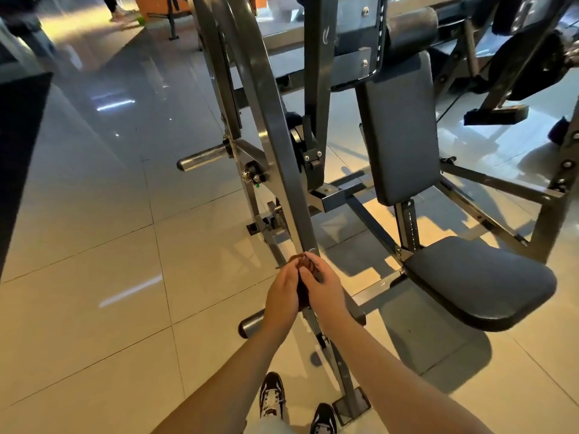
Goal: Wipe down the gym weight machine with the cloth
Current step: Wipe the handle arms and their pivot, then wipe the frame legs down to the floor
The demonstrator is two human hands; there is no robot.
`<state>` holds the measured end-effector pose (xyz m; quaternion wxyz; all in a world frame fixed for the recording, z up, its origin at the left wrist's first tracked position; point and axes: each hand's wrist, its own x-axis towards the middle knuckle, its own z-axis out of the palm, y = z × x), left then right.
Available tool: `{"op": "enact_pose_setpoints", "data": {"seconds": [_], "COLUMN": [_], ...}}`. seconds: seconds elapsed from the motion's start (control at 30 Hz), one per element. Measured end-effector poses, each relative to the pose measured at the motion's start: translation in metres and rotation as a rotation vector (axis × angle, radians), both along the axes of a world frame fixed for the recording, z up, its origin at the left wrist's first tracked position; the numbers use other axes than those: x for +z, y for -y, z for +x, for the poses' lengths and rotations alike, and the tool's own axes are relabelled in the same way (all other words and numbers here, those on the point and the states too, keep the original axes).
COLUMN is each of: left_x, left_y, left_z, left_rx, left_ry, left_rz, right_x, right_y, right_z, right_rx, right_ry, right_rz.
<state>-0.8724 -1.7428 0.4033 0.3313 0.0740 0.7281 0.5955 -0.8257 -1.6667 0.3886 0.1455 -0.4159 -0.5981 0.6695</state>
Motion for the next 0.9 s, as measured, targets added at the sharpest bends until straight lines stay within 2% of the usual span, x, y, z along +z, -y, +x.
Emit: {"op": "enact_pose_setpoints", "data": {"seconds": [0.1,0.2,0.33,0.47,0.6,0.7,0.8,0.9], "left_x": [-0.006,-0.015,-0.022,-0.036,-0.057,-0.064,-0.058,-0.045], "left_y": [0.003,0.005,-0.007,-0.013,-0.011,-0.008,-0.004,-0.001], "left_z": [-0.006,-0.018,-0.033,-0.045,-0.051,-0.053,-0.055,-0.061], "left_rx": [-0.030,-0.054,-0.137,-0.262,-0.327,-0.354,-0.379,-0.431], "left_ry": [-0.124,-0.133,-0.068,-0.070,0.019,0.033,0.066,0.071], "left_rz": [-0.104,-0.108,-0.073,0.017,0.028,-0.009,-0.021,0.039], "right_x": [-0.005,-0.001,0.012,-0.009,-0.044,-0.063,-0.055,-0.034], "right_y": [-0.009,-0.026,-0.039,-0.024,-0.013,-0.010,-0.013,-0.012], "right_z": [0.004,0.002,-0.027,-0.054,-0.044,-0.033,-0.035,-0.053], "right_rx": [-0.122,-0.232,-0.221,-0.197,-0.360,-0.405,-0.428,-0.413], "right_ry": [0.063,0.059,-0.003,0.054,0.090,0.169,0.185,0.103], "right_rz": [0.081,0.105,0.217,0.362,0.376,0.263,0.193,0.289]}}
